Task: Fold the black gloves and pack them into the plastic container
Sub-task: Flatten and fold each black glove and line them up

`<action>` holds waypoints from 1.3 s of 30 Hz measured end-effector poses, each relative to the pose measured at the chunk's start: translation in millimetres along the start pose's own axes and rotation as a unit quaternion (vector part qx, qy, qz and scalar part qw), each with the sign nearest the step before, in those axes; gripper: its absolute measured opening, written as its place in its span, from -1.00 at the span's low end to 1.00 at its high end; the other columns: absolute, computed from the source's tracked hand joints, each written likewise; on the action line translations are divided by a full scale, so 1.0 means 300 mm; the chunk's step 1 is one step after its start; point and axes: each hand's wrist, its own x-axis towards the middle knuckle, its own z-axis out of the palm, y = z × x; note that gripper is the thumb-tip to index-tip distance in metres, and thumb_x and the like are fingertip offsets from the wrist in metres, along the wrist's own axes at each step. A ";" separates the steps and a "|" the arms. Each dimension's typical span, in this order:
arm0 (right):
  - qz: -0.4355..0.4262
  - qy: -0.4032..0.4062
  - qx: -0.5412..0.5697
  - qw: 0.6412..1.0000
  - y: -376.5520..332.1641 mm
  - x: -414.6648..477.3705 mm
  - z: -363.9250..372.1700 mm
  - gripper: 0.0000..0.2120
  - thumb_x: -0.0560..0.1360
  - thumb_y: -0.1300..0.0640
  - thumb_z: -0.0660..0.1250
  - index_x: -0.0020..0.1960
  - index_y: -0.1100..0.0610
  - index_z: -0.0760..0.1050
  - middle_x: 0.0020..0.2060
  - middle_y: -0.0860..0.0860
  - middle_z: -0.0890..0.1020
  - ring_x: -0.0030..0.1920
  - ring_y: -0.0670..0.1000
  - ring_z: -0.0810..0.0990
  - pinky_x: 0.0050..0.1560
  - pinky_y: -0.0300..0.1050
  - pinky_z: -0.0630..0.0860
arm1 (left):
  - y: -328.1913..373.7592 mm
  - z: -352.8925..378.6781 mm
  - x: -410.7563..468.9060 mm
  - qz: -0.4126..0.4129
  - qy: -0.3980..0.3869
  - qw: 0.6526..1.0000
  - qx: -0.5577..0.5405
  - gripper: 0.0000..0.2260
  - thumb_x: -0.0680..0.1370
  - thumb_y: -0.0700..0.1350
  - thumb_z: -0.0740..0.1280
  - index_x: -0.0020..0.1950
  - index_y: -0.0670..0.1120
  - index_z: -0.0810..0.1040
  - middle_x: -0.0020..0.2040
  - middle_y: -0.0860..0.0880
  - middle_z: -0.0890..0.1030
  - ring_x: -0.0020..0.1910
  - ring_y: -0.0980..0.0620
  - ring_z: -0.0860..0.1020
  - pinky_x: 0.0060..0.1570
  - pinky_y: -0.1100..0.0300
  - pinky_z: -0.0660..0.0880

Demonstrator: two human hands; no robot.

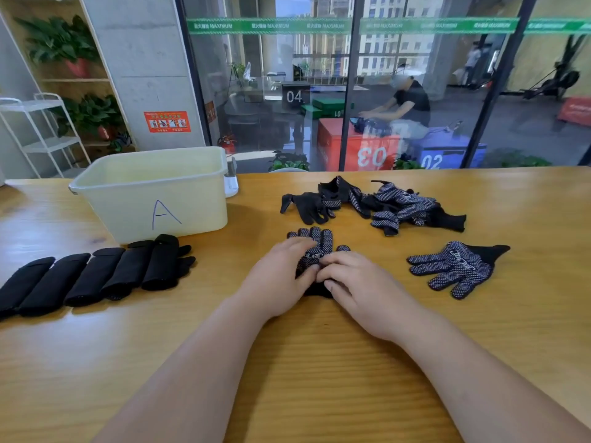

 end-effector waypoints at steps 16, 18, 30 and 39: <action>0.164 0.058 -0.095 0.980 0.014 -0.091 0.001 -0.55 0.73 -0.16 0.08 0.56 -0.06 0.37 0.45 -0.09 0.50 0.45 0.04 0.40 0.42 0.05 0.42 | 0.069 0.036 -0.016 0.040 -0.019 0.995 0.091 -0.62 0.70 0.18 0.26 0.45 0.07 0.57 0.41 0.18 0.55 0.42 0.09 0.43 0.36 0.09 0.47; 0.129 0.081 -0.085 0.985 0.018 -0.083 0.010 -0.60 0.73 -0.11 0.10 0.52 -0.07 0.44 0.41 -0.13 0.52 0.44 -0.01 0.40 0.42 0.01 0.43 | 0.060 0.033 -0.019 0.030 -0.008 0.995 0.100 -0.65 0.70 0.17 0.27 0.41 0.07 0.59 0.36 0.18 0.57 0.36 0.08 0.45 0.28 0.06 0.51; 0.273 0.009 -0.207 0.939 0.088 -0.004 -0.032 -0.46 0.71 -0.27 -0.05 0.45 -0.01 0.46 0.40 0.03 0.49 0.42 0.15 0.38 0.38 0.15 0.40 | 0.059 0.020 0.000 -0.082 0.032 0.981 0.172 -0.73 0.71 0.16 0.22 0.28 0.07 0.56 0.22 0.11 0.53 0.18 0.04 0.49 -0.07 0.13 0.51; 0.158 -0.040 -0.107 0.981 0.106 0.249 0.050 -0.38 0.71 -0.32 -0.02 0.68 -0.06 0.19 0.72 -0.04 0.05 0.70 0.11 -0.05 0.64 0.24 0.10 | -0.041 -0.034 0.020 -0.156 0.060 0.973 0.157 -0.76 0.70 0.13 0.24 0.26 0.04 0.55 0.23 0.07 0.51 0.21 0.01 0.46 0.00 0.01 0.58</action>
